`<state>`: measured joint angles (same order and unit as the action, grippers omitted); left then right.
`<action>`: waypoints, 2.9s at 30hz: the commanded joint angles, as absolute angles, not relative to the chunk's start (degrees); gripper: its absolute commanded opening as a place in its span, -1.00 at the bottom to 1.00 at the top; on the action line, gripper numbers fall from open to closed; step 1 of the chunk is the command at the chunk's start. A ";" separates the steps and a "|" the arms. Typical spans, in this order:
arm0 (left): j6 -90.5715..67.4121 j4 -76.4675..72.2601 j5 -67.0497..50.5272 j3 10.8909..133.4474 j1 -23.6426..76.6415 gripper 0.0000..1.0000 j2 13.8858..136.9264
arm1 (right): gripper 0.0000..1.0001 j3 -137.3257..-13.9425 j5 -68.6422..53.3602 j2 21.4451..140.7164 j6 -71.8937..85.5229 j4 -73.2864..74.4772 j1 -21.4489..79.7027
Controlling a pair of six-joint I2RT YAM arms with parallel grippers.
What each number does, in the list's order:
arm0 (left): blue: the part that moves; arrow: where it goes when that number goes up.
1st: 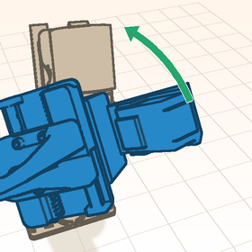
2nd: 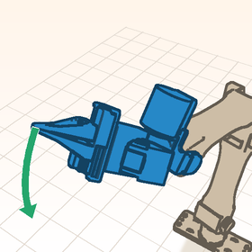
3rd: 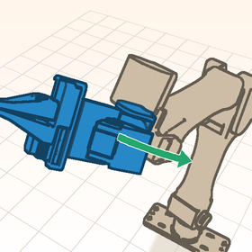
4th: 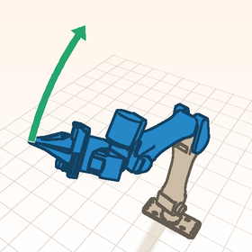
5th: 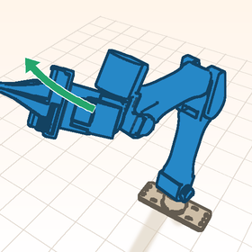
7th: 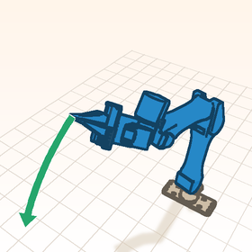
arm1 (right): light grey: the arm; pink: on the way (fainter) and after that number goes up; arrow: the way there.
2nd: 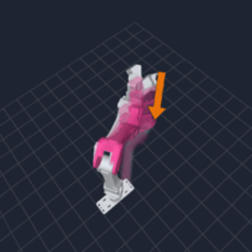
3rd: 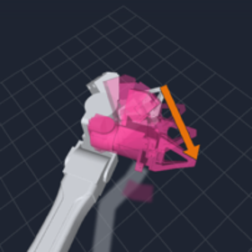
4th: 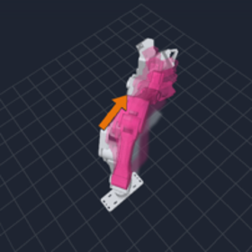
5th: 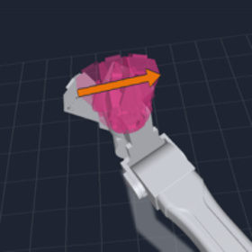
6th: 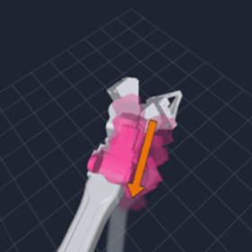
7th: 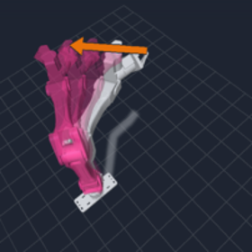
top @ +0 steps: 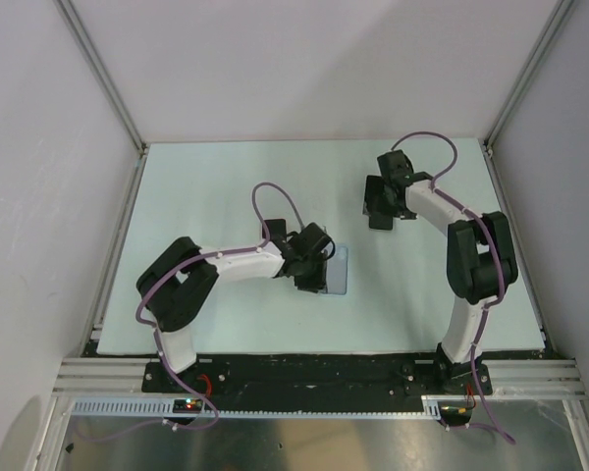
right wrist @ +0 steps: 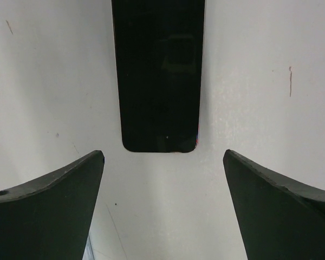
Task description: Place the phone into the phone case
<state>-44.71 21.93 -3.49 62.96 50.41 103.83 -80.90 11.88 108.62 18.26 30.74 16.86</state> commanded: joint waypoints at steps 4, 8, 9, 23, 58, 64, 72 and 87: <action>-45.44 20.62 -5.70 66.39 51.53 -0.35 102.55 | 0.99 -82.32 8.59 110.71 18.53 25.70 15.24; -45.15 20.52 -6.95 66.86 51.66 -0.36 101.34 | 0.99 -84.71 8.54 113.32 19.07 27.16 15.17; -44.86 20.54 -7.03 66.78 51.67 -0.35 100.50 | 0.99 -85.20 9.01 113.74 19.16 27.55 15.19; -43.16 21.44 -6.17 63.42 49.56 -0.23 88.84 | 0.99 -87.57 11.63 116.91 19.02 29.66 14.67; -42.28 23.21 -6.07 58.34 42.20 0.03 77.24 | -0.03 -94.76 8.94 125.26 21.32 41.36 16.37; -43.82 23.22 -2.98 56.06 42.21 0.03 79.20 | -0.54 -89.43 -0.29 120.85 20.39 39.25 15.95; -44.89 21.71 -0.29 54.39 42.22 -0.01 84.88 | -0.57 -78.50 -13.57 113.02 20.75 34.84 14.60; -47.02 16.26 -1.94 56.00 42.58 -0.16 96.15 | -0.61 -65.38 -23.74 102.79 23.36 29.46 14.97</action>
